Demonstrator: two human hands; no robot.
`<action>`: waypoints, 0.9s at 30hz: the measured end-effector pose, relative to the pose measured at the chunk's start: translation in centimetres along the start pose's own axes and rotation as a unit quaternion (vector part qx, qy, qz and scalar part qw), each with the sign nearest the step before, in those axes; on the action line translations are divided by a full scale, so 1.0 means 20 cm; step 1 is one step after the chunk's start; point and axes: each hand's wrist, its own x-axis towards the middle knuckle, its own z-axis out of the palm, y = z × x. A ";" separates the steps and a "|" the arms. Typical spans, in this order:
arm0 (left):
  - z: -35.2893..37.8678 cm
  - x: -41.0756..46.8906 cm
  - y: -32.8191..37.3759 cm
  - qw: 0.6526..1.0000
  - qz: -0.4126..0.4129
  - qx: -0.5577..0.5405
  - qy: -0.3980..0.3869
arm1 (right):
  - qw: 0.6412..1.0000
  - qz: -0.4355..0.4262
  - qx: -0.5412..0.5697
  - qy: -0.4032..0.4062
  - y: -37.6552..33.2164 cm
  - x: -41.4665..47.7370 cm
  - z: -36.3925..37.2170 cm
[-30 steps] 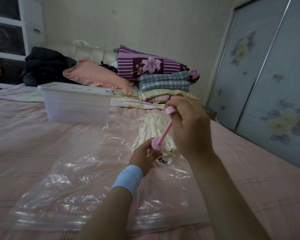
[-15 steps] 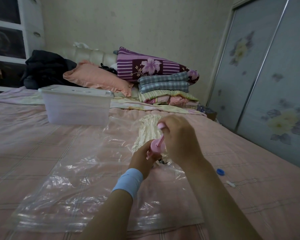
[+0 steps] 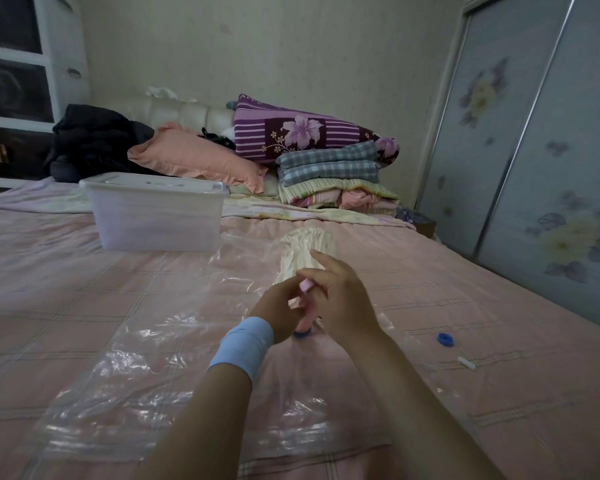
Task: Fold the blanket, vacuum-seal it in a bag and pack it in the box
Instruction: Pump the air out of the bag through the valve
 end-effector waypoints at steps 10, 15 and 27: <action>-0.20 0.00 0.19 0.997 0.023 -0.023 0.067 | 0.970 0.156 0.179 -0.043 -0.01 0.04 0.02; -0.19 -0.01 0.19 0.985 0.046 0.145 0.079 | 0.974 0.169 0.143 -0.048 0.03 0.04 0.14; -0.24 0.05 0.19 0.943 0.071 0.302 0.118 | 0.979 0.137 0.148 0.014 0.05 0.08 0.29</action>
